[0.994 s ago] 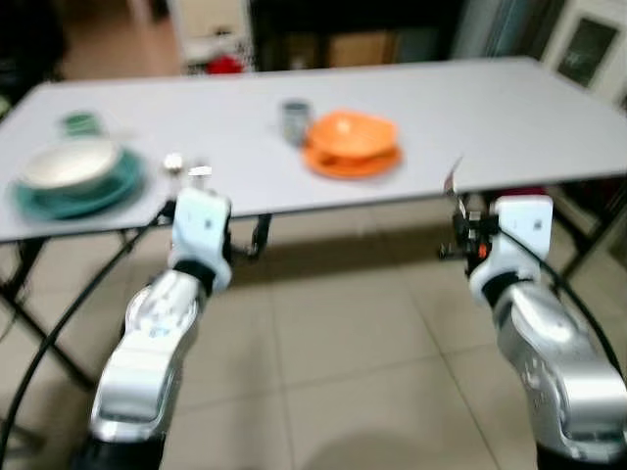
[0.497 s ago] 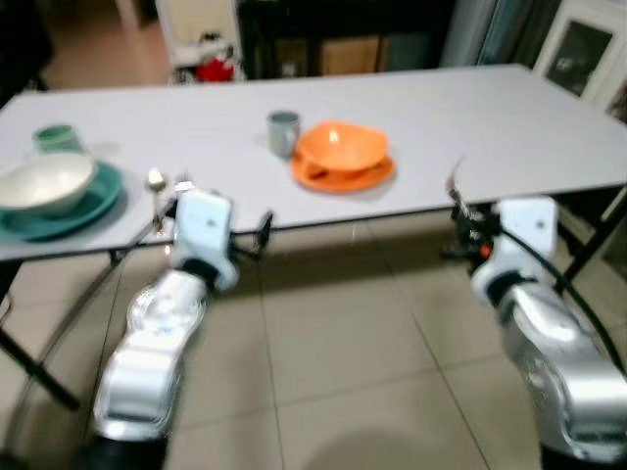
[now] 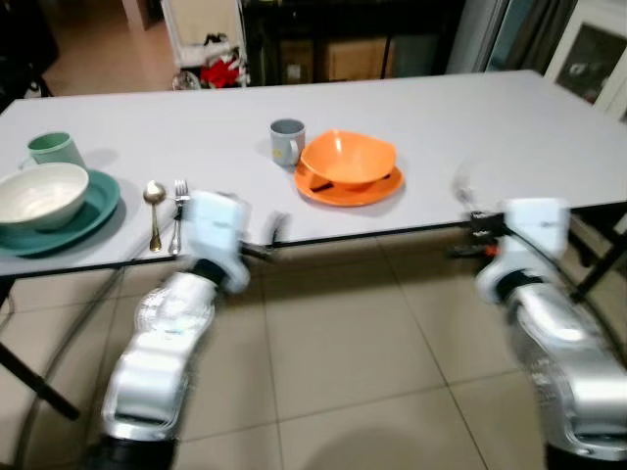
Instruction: Setting the table
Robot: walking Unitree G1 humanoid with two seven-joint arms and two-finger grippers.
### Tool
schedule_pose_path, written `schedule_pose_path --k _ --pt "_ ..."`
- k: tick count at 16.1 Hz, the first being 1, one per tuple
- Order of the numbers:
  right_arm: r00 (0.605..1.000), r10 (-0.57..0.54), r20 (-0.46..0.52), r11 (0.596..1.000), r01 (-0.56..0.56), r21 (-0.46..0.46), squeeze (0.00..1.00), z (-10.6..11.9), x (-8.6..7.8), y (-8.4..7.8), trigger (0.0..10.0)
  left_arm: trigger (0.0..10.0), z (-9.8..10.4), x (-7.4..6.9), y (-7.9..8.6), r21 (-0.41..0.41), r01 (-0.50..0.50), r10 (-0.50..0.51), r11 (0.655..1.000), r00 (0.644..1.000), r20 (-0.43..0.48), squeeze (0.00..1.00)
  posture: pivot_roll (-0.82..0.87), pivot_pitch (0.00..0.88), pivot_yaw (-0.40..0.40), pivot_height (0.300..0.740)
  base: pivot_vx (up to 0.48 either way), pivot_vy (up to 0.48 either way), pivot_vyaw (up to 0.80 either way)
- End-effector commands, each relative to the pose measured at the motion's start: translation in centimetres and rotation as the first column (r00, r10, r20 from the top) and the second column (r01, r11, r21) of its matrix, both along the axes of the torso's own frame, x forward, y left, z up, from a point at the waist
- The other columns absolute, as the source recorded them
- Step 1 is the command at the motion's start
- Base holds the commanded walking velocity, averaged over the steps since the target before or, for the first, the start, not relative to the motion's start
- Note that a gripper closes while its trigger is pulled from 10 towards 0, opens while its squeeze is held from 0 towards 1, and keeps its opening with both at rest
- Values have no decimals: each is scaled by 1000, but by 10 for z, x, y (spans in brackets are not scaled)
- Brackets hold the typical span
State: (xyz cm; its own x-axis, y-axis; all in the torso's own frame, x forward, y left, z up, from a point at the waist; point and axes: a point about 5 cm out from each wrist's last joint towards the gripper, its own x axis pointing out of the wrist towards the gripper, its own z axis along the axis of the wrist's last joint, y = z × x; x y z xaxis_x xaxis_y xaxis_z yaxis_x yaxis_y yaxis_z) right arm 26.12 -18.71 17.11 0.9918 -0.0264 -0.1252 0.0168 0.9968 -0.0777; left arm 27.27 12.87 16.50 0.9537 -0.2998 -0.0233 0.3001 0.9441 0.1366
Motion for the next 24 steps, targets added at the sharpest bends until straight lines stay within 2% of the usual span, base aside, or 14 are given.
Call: schedule_pose_path --k 1,16,24 --pt "999 33 22 999 -33 8 0 5 2 8 10000 10000 2 0 12 16 -43 43 999 999 3 0 70 0 -1 740 315 0 0" --pt "999 28 45 1000 -27 -9 0 15 13 -1 10000 10000 0 -5 21 31 -78 78 996 997 -6 0 103 0 -18 740 316 0 0" --pt "998 68 10 997 -68 -29 0 16 20 1 10000 10000 -1 -5 21 31 -83 83 996 996 -11 0 105 0 -19 740 316 0 0"
